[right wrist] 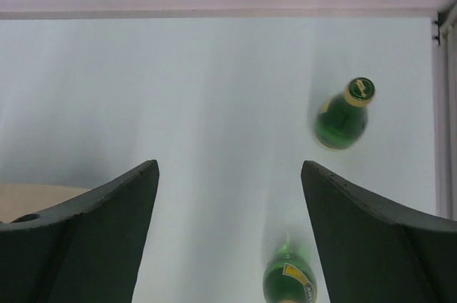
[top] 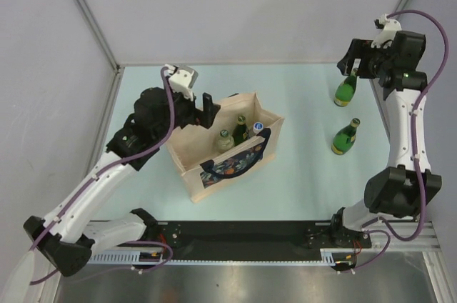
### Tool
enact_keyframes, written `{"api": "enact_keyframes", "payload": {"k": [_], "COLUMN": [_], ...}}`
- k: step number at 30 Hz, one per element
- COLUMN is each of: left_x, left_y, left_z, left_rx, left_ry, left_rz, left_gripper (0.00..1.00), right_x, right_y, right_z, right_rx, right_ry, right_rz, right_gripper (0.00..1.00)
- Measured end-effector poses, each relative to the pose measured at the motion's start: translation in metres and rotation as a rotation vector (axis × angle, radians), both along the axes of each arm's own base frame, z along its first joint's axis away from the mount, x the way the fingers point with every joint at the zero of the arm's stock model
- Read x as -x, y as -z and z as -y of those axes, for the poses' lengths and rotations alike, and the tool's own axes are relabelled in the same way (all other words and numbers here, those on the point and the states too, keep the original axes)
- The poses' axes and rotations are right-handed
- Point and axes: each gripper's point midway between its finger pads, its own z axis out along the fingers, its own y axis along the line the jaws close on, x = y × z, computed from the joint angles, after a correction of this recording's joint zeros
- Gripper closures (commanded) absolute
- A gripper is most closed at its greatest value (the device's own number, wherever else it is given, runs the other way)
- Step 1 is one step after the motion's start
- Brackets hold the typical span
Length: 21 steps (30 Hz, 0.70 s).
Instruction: Place the beverage into the canvas bag
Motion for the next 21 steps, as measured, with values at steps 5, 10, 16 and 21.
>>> {"api": "enact_keyframes", "payload": {"k": [5,10,16,21], "left_x": [0.007,0.017,0.031,0.033], "left_y": [-0.035,-0.044,-0.066,-0.071], "left_z": [-0.015,-0.03,-0.048,-0.052], "left_rx": [0.069,0.098,0.152,0.164], "left_ry": [-0.058,-0.107,-0.149,-0.163], "left_rz": [0.061,0.065,0.115,0.13], "left_gripper": [0.0,0.0,0.0,0.0], "right_x": [-0.023,-0.044,-0.067,-0.087], "right_y": [0.037,0.064,0.097,0.118], "right_z": [0.039,0.067,0.081,0.086], "right_rx": [0.002,-0.016,0.016,0.041], "right_ry": [0.132,0.17,0.142,0.121], "right_rz": [-0.107,-0.176,-0.231,-0.26], "right_gripper": [0.13,0.14,0.21,0.26]}}
